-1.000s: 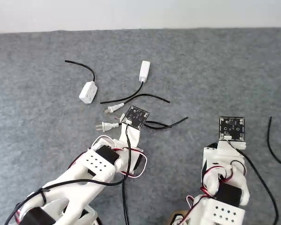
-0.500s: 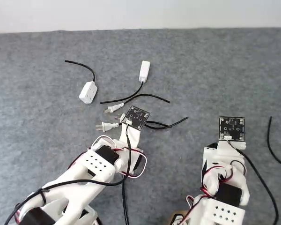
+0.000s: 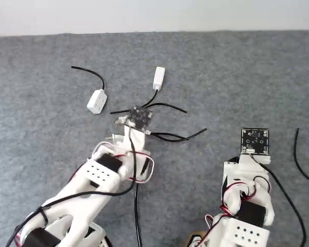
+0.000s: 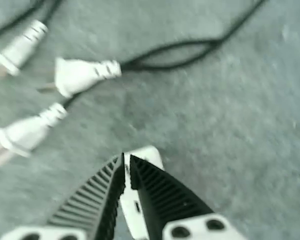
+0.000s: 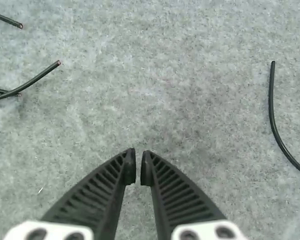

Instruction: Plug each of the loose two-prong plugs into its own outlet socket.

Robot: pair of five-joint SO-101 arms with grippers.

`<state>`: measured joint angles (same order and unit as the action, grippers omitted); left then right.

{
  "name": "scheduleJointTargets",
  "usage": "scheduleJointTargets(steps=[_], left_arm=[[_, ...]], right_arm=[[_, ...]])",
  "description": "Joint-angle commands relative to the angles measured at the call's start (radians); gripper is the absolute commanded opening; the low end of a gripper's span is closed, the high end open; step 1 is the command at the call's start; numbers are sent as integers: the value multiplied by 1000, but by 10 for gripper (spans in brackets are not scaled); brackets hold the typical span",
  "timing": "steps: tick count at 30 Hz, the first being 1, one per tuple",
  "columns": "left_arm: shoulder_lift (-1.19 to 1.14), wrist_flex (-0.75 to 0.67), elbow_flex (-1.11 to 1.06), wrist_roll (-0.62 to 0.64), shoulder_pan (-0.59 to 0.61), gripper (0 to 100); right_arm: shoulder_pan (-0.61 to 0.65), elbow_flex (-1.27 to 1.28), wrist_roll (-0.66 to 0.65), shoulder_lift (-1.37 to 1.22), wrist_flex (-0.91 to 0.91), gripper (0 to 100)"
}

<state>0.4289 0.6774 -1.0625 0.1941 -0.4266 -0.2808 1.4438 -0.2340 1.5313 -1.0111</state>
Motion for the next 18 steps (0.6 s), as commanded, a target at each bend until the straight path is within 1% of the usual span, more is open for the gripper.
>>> scheduleJointTargets(steps=[1, 3, 6, 8, 13, 16, 18], left_arm=[[18, -17, 67, -6, 43, 16], [34, -12, 68, -6, 61, 16], [138, -6, 39, -5, 101, 15], [258, 12, -1, -3, 124, 15], [578, 55, -148, -5, 176, 15], [710, 104, -196, -5, 264, 15], [741, 127, -199, -5, 339, 15]], right_arm=[[5, -15, 0, 10, 16, 37], [5, -15, 0, 10, 16, 37], [5, -15, 0, 10, 16, 38], [8, -15, 0, 10, 15, 38], [99, 0, 0, 10, 7, 38], [128, 6, 0, 10, 7, 39], [140, 8, 5, 10, 7, 39]])
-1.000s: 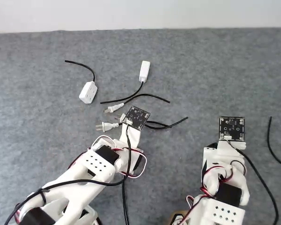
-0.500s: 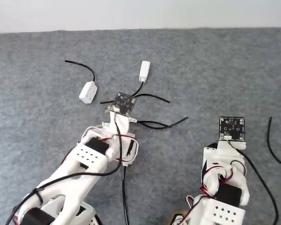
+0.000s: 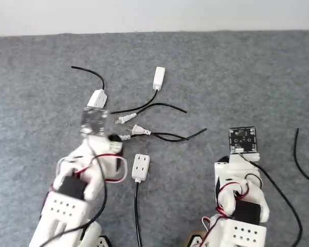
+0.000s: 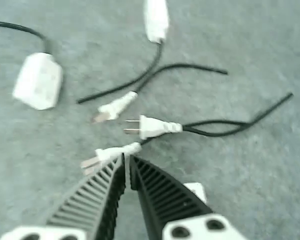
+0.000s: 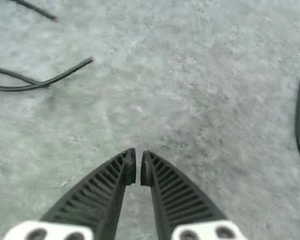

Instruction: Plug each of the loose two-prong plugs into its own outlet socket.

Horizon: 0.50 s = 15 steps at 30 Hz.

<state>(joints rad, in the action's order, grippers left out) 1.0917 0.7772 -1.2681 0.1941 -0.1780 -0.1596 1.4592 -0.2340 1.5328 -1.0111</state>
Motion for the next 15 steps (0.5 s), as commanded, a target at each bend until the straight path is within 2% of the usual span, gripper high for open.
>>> scheduleJointTargets(steps=[1, 4, 9, 15], left_arm=[[77, 31, 7, -5, 118, 15], [32, 32, 12, -5, 164, 15], [-149, 32, 59, -2, 216, 15], [-293, 32, 120, 46, 330, 15]], right_arm=[[24, -8, 8, 8, 7, 39], [58, -12, 20, 7, -13, 40], [239, -52, 118, -2, -12, 39], [390, -130, 127, -7, 8, 40]])
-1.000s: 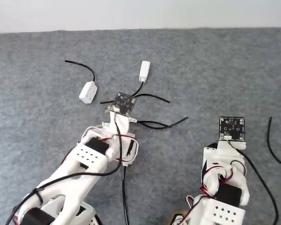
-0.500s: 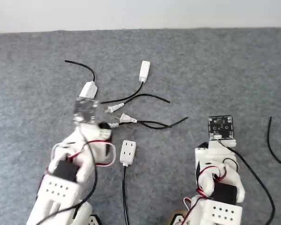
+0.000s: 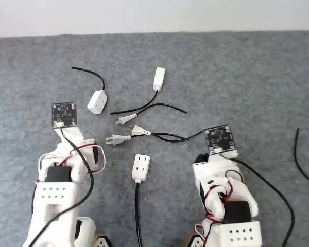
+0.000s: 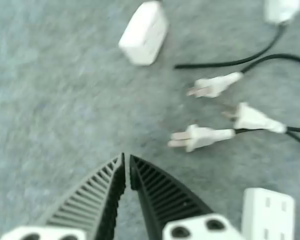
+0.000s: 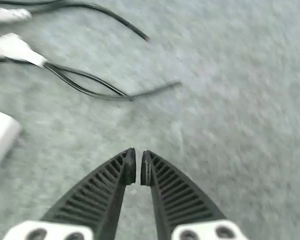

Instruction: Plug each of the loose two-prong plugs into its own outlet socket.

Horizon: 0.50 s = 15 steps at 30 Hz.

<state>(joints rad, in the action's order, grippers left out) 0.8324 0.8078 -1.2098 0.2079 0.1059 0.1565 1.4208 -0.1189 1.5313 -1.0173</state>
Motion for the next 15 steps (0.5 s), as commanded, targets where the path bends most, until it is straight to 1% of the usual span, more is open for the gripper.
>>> scheduleJointTargets(steps=[1, 5, 7, 11, 15], left_arm=[[-34, 2, 65, 40, 66, 15], [-20, 2, 67, 43, 149, 15], [-11, 0, 64, 40, 192, 15], [-3, -35, 35, 32, 236, 15], [-6, -72, -13, -81, 293, 15]], right_arm=[[90, -107, 12, -18, 15, 40], [110, -186, 12, -162, 24, 40], [104, -267, 14, -285, 24, 40], [108, -477, 14, -562, 13, 40], [151, -661, -8, -825, 16, 42]])
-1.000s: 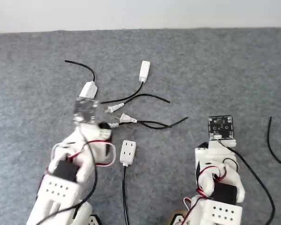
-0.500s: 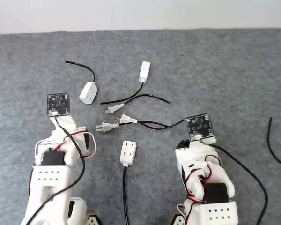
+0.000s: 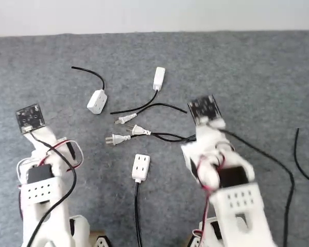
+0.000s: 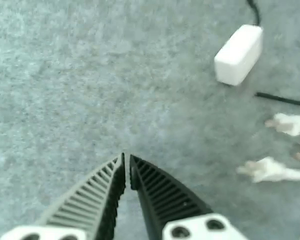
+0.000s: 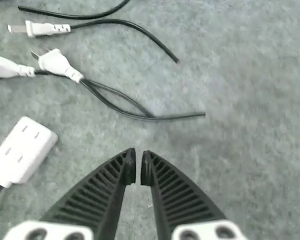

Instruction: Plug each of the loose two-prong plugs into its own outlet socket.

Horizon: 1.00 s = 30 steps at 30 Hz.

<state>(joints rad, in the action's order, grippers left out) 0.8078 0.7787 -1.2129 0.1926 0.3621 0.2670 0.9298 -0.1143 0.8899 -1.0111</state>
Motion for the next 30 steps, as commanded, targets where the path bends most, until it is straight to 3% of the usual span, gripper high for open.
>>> scheduleJointTargets(steps=[1, 6, 10, 14, 20, 25, 30], left_arm=[[20, -57, -24, -84, 51, 15], [14, -147, -70, -94, 121, 15], [14, -167, -68, -92, 144, 15], [14, -167, -67, -91, 157, 15], [14, -170, -65, -92, 158, 15], [12, -238, -65, -74, 239, 15], [12, -238, -65, -46, 241, 15]], right_arm=[[58, -209, -52, -240, 10, 49], [154, -327, -215, -487, 67, 142], [194, -338, -387, -634, 171, 143], [196, -342, -477, -730, 252, 143], [188, -368, -509, -823, 357, 143], [171, -448, -511, -969, 361, 143], [156, -526, -511, -1070, 352, 143]])
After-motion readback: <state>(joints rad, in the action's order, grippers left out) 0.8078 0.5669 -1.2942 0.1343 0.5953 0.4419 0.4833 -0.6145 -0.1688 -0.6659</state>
